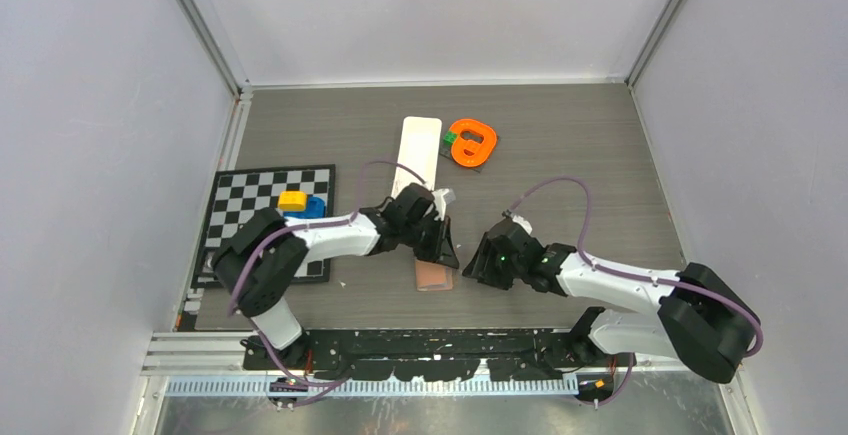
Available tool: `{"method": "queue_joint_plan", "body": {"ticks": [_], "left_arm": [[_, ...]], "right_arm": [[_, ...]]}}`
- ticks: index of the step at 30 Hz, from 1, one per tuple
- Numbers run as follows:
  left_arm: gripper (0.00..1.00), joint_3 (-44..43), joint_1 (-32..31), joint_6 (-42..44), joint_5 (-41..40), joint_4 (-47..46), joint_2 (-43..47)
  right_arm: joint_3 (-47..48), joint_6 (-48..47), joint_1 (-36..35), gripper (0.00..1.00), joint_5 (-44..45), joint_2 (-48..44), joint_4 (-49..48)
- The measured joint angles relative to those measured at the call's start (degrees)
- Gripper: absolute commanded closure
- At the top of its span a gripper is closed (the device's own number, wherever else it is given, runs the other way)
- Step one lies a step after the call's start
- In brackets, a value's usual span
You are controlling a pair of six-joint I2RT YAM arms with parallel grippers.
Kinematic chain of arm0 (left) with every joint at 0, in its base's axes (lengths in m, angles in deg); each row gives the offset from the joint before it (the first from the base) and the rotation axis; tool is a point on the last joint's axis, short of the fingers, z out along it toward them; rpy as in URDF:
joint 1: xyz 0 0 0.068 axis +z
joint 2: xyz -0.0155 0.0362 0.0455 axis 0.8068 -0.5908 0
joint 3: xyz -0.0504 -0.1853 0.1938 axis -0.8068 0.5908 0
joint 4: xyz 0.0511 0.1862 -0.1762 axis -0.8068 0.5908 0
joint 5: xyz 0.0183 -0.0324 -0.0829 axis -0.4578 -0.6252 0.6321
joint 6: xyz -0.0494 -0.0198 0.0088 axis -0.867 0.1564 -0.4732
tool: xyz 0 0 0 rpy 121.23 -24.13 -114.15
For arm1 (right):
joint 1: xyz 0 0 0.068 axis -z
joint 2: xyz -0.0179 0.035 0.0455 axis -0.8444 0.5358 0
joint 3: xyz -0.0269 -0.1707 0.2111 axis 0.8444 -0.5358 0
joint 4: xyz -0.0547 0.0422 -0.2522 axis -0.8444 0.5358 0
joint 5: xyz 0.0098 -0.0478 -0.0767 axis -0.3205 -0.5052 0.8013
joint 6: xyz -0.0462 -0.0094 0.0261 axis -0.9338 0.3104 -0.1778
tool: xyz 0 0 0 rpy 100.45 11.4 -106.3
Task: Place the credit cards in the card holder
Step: Close the card holder at the center of the board.
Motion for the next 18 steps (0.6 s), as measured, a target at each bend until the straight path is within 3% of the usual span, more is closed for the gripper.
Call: {"method": "queue_joint_plan", "body": {"ticks": [4, 12, 15, 18], "left_arm": [[0.91, -0.07, -1.6, -0.83, 0.46, -3.91, -4.96], [0.45, -4.66, -2.47, 0.26, 0.79, -3.21, -6.01], [0.26, -8.41, -2.47, 2.19, 0.04, 0.39, -3.5], [0.15, -12.41, -2.45, 5.14, -1.68, 5.14, 1.49]], "right_arm": [[-0.92, 0.22, -0.02, 0.45, 1.64, -3.45, 3.45], [-1.55, 0.31, -0.02, 0.36, 5.38, -12.15, 11.87], [-1.53, -0.07, -0.02, 0.33, 6.19, -13.99, 13.81], [-1.29, -0.96, -0.02, 0.3, 6.43, -14.53, 15.08]]}}
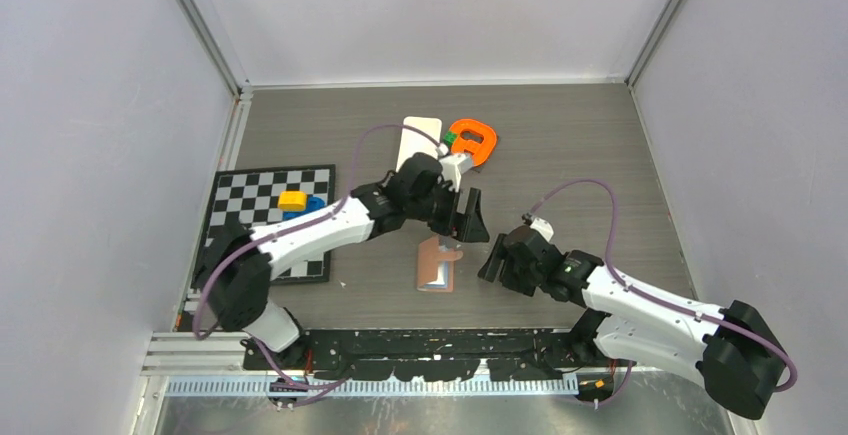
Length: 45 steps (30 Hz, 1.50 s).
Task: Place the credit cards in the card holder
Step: Close the card holder at the center of the board.
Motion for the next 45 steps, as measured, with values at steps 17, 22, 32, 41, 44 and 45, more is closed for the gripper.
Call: {"method": "queue_joint_plan", "body": {"ticks": [17, 22, 32, 41, 44, 45], "left_arm": [[0.39, 18.58, 9.6, 0.0, -11.93, 12.9, 22.47], [0.41, 22.75, 9.49, -2.16, -11.72, 11.26, 19.74], [0.42, 23.85, 9.49, -3.85, -9.11, 1.44, 11.82], [0.46, 23.52, 8.48, -4.92, -6.64, -5.86, 5.9], [0.47, 23.21, 7.82, -5.07, -6.38, -7.58, 4.74], [0.47, 23.1, 7.63, -5.18, -6.34, -8.15, 4.37]], "right_arm": [[2.43, -2.38, -2.84, 0.24, -7.34, 3.52, -10.75], [2.67, -2.03, -4.31, 0.24, -7.91, 5.97, -14.19], [2.71, -0.92, -5.88, 0.22, -7.93, 8.13, -17.4], [2.71, -0.2, -6.34, 0.23, -7.93, 10.27, -20.72], [2.71, 0.02, -6.38, 0.27, -7.41, 11.96, -20.83], [2.71, 0.07, -6.38, 0.28, -7.19, 12.52, -20.85]]}}
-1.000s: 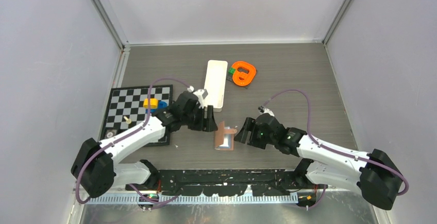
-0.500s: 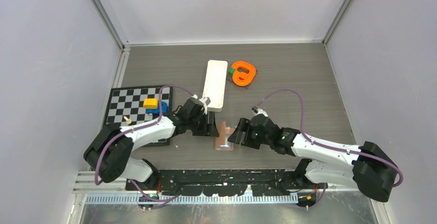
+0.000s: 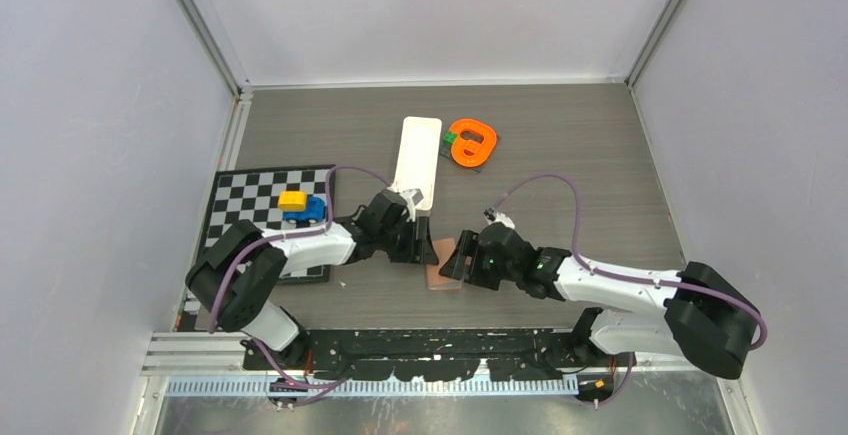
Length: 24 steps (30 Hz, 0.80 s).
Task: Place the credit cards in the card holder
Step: Close the card holder at the center of the board.
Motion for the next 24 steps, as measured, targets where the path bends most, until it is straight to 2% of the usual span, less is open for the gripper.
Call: {"method": "queue_joint_plan", "body": {"ticks": [2, 6, 8, 11, 14, 18, 24], "left_arm": [[0.47, -0.31, -0.33, -0.15, 0.07, -0.59, -0.59], [0.48, -0.9, -0.96, -0.31, 0.2, -1.68, -1.66], [0.48, -0.9, -1.11, -0.42, 0.15, -1.9, -1.75], [0.43, -0.9, -1.16, -0.79, 0.13, -2.08, -1.73], [0.39, -0.48, -1.27, -1.53, -0.02, -2.62, -1.22], [0.39, 2.6, -1.31, -4.28, -0.94, -5.03, 1.14], [0.43, 8.22, -1.29, -9.97, -2.1, -11.39, 4.02]], "right_arm": [[0.0, 0.22, 0.0, 0.32, 0.83, 1.36, 0.07], [0.15, 0.42, 0.0, 0.48, 2.95, 3.37, 1.62], [0.52, 0.35, 0.0, 0.58, 3.93, 4.13, 2.84], [2.14, 0.22, 0.0, 0.79, 5.42, 5.79, 5.25], [4.42, 0.52, 0.0, 0.9, 6.86, 7.96, 8.52], [5.92, 1.31, 0.0, 0.99, 7.87, 8.83, 11.13], [5.92, 2.75, 0.0, 1.0, 8.39, 9.09, 11.52]]}}
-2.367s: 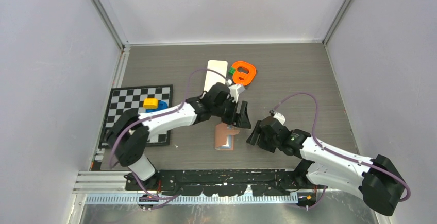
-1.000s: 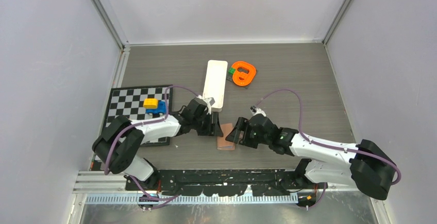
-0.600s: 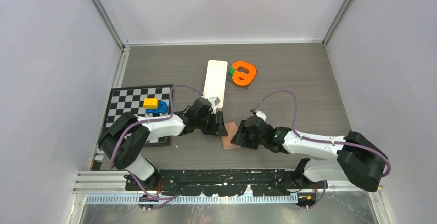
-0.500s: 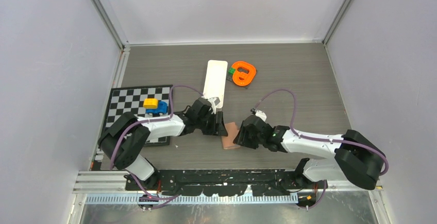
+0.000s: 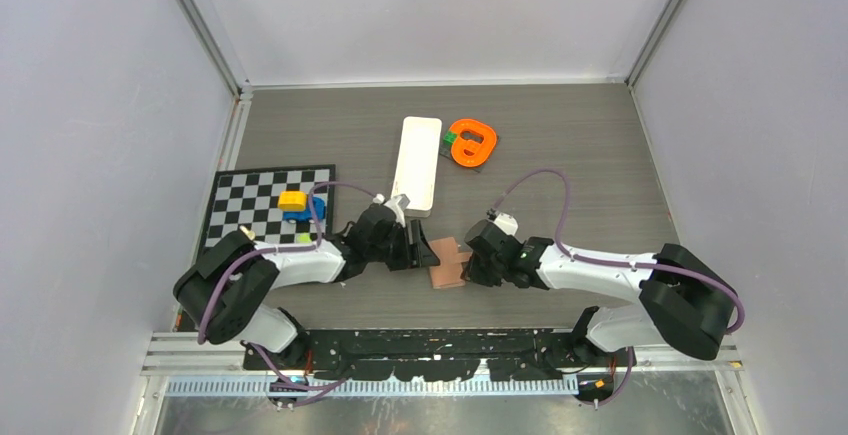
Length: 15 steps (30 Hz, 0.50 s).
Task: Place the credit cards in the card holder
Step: Close the card holder at the center of the board.
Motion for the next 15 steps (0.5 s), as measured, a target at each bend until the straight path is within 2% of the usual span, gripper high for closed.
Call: {"method": "queue_joint_plan", "body": {"ticks": [6, 8, 12, 13, 15], "left_arm": [[0.55, 3.02, 0.02, -5.73, 2.03, -11.39, -3.54], [0.65, 3.28, 0.0, -7.78, 3.15, -16.31, -6.49], [0.93, 4.87, 0.04, -11.02, 4.24, -26.23, -11.54], [0.99, 5.33, 0.15, -11.58, 4.48, -27.63, -11.85], [1.0, 5.88, -0.02, -11.63, 5.27, -30.05, -11.43]], "right_arm": [[-0.15, 0.76, 0.0, 0.99, 0.02, -0.02, -0.11], [-0.35, 0.94, 0.0, 0.99, -0.04, -0.04, -0.35], [-0.98, 1.05, 0.02, 0.98, -0.11, -0.7, -0.9], [-1.18, 0.83, 0.0, 0.92, -0.07, -1.03, -1.01], [-1.62, 0.09, 0.0, 0.75, -0.04, -2.43, -0.72]]}}
